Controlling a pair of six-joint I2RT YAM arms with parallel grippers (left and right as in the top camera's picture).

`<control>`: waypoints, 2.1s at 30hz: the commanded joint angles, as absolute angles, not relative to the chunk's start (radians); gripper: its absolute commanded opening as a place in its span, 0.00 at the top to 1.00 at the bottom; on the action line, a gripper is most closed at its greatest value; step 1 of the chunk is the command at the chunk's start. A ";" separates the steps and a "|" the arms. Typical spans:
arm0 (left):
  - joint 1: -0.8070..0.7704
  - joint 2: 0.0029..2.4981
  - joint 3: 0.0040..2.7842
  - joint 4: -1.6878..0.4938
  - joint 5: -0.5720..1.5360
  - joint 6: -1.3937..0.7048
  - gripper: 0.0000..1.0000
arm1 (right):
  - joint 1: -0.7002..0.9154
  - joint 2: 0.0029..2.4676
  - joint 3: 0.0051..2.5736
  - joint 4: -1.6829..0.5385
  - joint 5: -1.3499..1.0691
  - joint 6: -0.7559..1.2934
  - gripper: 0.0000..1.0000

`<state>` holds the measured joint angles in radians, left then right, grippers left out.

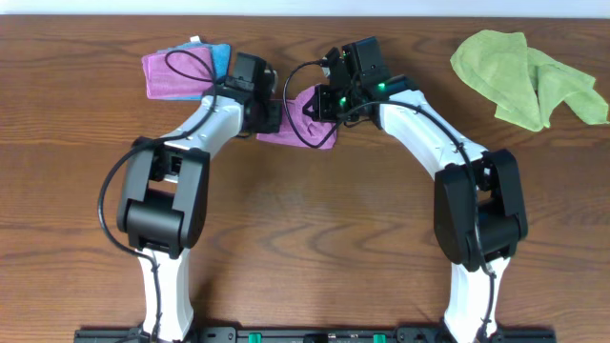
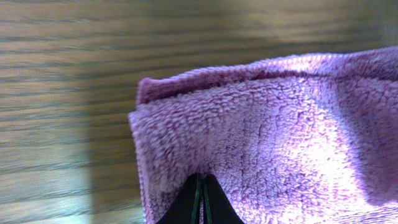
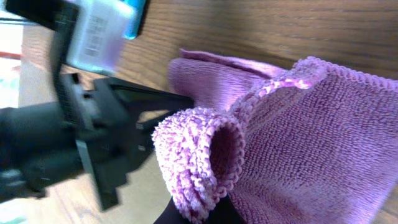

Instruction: Fold the cloth

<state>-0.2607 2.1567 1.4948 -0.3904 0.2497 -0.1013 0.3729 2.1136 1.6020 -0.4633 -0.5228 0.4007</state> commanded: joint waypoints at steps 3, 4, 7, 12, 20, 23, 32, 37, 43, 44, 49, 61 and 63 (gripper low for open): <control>-0.234 2.044 1.507 -0.384 0.283 -0.113 0.94 | 0.374 2.085 1.620 -0.463 -0.464 0.389 0.99; -0.234 2.029 1.507 -0.379 0.282 -0.113 0.94 | 0.374 2.085 1.620 -0.464 -0.458 0.389 0.99; -0.234 1.991 1.507 -0.363 0.282 -0.113 0.94 | 0.374 2.085 1.620 -0.464 -0.444 0.396 0.99; -0.231 1.956 1.507 -0.358 0.278 -0.112 0.94 | 0.374 2.085 1.620 -0.482 -0.402 0.396 0.99; -0.184 1.956 1.507 -0.357 0.192 -0.112 0.94 | 0.395 2.086 1.620 -0.438 -0.424 0.395 0.99; -0.152 1.956 1.507 -0.359 0.192 -0.112 0.95 | 0.417 2.095 1.620 -0.387 -0.426 0.396 0.99; -0.074 1.956 1.507 -0.370 0.237 -0.112 0.94 | 0.445 2.161 1.620 -0.254 -0.483 0.467 0.99; -0.058 1.956 1.507 -0.373 0.237 -0.113 0.94 | 0.463 2.186 1.620 -0.239 -0.478 0.467 0.99; -0.056 1.956 1.507 -0.384 0.237 -0.113 0.94 | 0.476 2.222 1.620 -0.222 -0.479 0.479 0.99; -0.056 1.956 1.507 -0.385 0.237 -0.112 0.94 | 0.479 2.226 1.620 -0.220 -0.479 0.479 0.99; -0.056 1.956 1.507 -0.385 0.237 -0.112 0.94 | 0.484 2.236 1.620 -0.218 -0.479 0.486 0.01; -0.056 1.956 1.507 -0.383 0.237 -0.112 0.94 | 0.452 2.235 1.623 -0.027 -0.722 0.635 0.01; -0.056 1.956 1.507 -0.380 0.237 -0.112 0.95 | 0.452 2.235 1.623 0.006 -0.776 0.651 0.01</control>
